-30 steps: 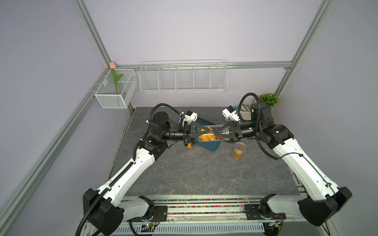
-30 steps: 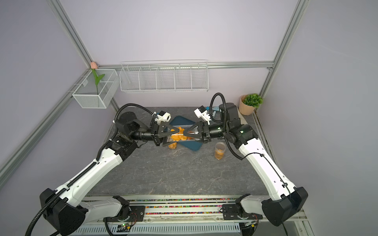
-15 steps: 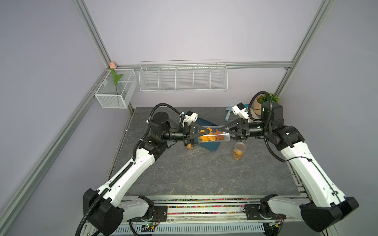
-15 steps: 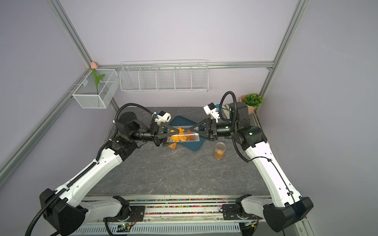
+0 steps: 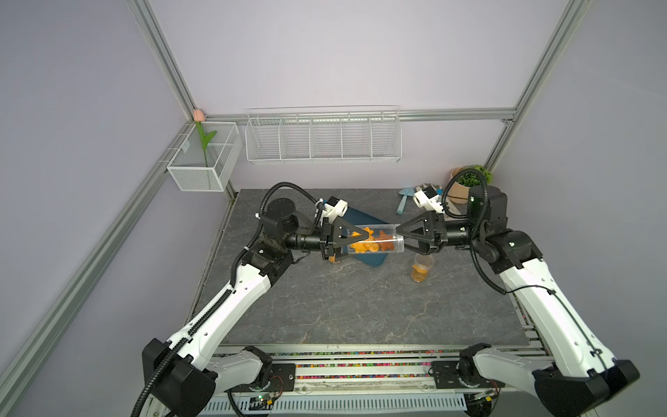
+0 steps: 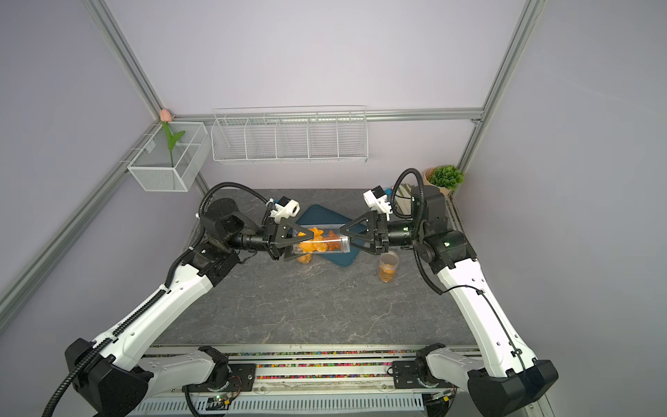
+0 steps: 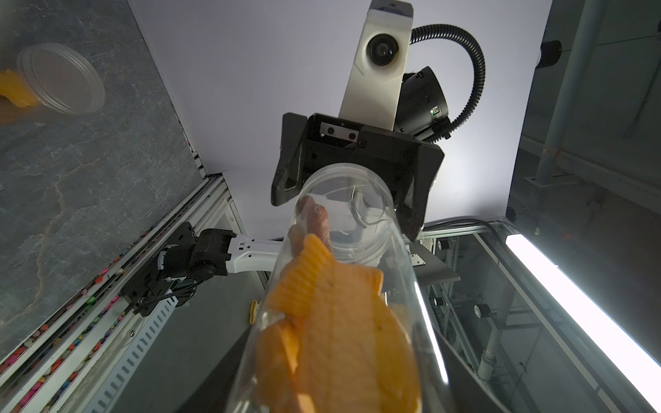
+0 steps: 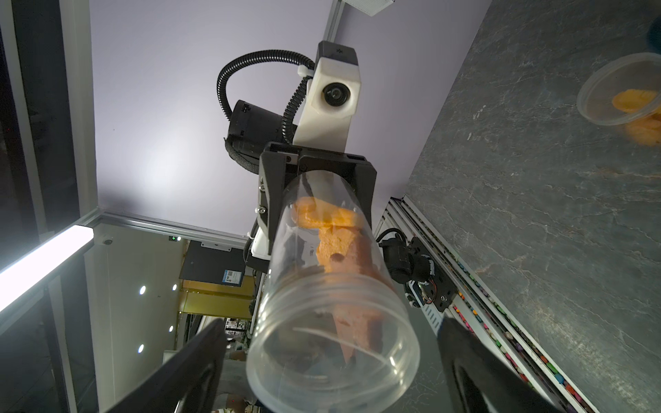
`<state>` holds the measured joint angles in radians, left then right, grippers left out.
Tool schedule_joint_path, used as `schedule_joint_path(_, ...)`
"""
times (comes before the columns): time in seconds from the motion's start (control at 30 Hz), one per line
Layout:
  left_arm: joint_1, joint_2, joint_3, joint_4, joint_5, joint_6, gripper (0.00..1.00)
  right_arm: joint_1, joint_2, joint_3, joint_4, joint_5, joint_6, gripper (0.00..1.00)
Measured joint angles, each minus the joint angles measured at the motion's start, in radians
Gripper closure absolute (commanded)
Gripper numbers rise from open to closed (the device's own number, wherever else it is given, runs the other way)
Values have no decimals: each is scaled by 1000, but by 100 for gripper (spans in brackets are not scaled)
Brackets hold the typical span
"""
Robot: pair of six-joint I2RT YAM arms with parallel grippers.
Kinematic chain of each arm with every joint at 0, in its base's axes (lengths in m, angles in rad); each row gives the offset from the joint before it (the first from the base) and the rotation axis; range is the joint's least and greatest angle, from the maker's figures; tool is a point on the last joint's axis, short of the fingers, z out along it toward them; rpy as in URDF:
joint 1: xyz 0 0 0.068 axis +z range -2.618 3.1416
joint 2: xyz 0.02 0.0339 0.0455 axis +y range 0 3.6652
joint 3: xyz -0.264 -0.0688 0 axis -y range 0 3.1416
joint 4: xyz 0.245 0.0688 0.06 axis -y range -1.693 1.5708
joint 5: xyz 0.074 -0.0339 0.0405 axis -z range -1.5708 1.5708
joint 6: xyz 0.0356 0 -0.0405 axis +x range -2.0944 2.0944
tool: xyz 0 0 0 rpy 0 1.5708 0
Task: Pour the cookies out of the jar
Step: Unscrew the lid from the jar.
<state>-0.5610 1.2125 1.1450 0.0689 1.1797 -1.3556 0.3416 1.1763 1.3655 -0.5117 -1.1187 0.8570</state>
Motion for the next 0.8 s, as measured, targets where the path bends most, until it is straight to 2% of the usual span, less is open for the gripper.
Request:
schedule_joint_path(0.13, 3, -8, -5, -16, 0, 11, 46, 0, -20, -4, 4, -5, 20, 0)
schedule_joint_path(0.27, 3, -9, -5, -28, 4, 23, 46, 2, -43, -13, 18, -5, 40, 2)
schedule_joint_path(0.8, 6, -10, -5, -45, 10, 33, 46, 21, -46, -56, 34, -5, 59, 16)
